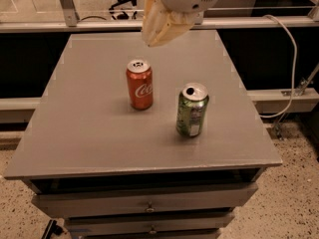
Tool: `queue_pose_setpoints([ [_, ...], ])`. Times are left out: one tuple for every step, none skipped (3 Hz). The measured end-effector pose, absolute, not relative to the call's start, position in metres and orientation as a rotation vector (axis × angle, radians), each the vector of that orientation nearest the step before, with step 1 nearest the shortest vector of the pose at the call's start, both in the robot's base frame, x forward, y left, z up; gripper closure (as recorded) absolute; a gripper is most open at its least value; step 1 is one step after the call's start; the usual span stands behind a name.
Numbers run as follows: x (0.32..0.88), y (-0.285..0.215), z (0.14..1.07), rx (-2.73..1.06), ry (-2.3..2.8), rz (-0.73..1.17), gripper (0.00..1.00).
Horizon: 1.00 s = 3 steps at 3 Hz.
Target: Move pepsi can near coke can
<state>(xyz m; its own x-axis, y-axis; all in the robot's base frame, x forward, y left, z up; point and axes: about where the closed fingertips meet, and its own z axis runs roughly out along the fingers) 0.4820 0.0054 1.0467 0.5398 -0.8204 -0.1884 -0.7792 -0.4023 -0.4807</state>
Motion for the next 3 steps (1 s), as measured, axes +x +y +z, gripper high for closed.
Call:
queue_pose_setpoints([
  [0.4792,0.0064,1.0523,-2.253,1.283,-0.117,0.12],
  [0.4764,0.0074,1.0578,-2.247,1.274,-0.128,0.0],
  [0.4763,0.0075,1.0579,-2.247,1.274,-0.128,0.0],
])
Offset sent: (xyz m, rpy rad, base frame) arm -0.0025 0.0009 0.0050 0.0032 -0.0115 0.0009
